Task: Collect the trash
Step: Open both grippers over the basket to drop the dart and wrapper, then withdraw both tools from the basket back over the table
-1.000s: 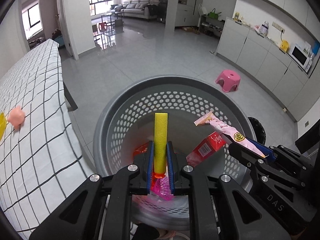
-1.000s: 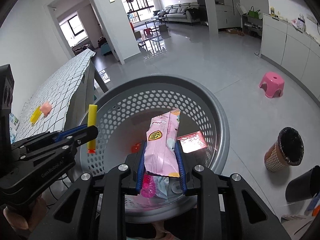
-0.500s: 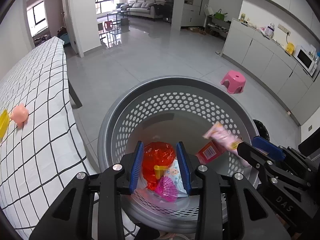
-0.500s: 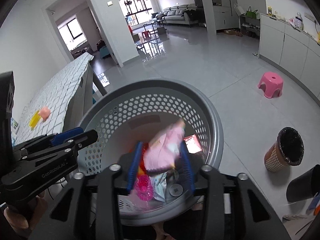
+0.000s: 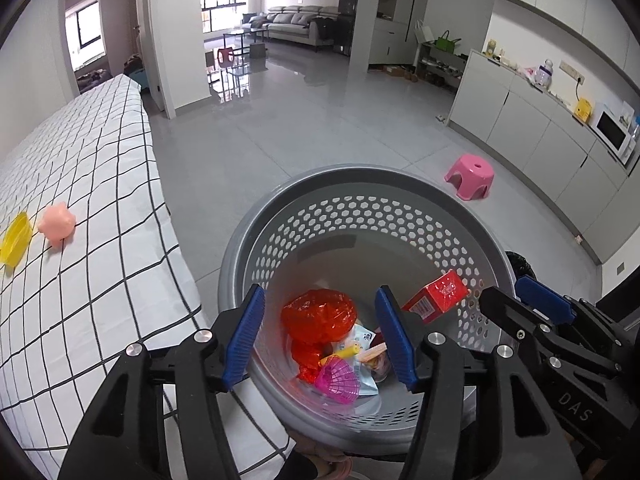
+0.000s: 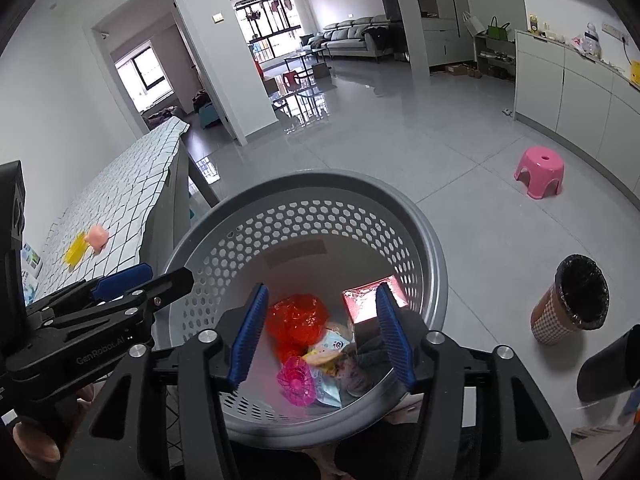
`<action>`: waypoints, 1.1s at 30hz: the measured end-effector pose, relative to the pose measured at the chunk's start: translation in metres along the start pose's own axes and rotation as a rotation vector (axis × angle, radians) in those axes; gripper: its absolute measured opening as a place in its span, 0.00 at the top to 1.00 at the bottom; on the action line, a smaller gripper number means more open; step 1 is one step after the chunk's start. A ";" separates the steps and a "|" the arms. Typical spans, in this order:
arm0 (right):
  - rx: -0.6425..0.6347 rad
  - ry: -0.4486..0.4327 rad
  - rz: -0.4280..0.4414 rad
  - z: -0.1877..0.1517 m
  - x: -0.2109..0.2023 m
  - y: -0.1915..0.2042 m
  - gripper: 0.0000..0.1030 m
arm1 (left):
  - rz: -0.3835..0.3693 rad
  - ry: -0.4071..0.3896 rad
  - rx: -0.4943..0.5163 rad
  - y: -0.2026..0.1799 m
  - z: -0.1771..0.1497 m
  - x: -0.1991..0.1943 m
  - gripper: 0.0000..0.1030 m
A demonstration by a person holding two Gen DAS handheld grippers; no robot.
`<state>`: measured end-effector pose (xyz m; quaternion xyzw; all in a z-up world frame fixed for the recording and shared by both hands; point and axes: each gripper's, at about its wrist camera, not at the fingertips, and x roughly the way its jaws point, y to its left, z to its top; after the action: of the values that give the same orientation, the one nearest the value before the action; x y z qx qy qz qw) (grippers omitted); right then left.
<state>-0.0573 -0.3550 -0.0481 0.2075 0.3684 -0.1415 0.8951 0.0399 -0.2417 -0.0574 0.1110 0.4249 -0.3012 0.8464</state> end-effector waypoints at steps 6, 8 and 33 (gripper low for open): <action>-0.017 -0.021 -0.021 -0.003 -0.005 0.006 0.36 | 0.010 -0.017 -0.015 0.008 -0.003 -0.009 0.39; -0.023 -0.022 -0.018 -0.004 -0.006 0.009 0.31 | 0.011 -0.024 -0.020 0.011 -0.004 -0.013 0.36; -0.223 -0.066 0.094 0.001 -0.015 0.120 0.18 | 0.160 -0.190 -0.156 0.111 -0.020 -0.104 0.17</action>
<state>-0.0188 -0.2487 -0.0045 0.1189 0.3420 -0.0645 0.9299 0.0464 -0.1010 0.0049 0.0494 0.3548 -0.2082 0.9101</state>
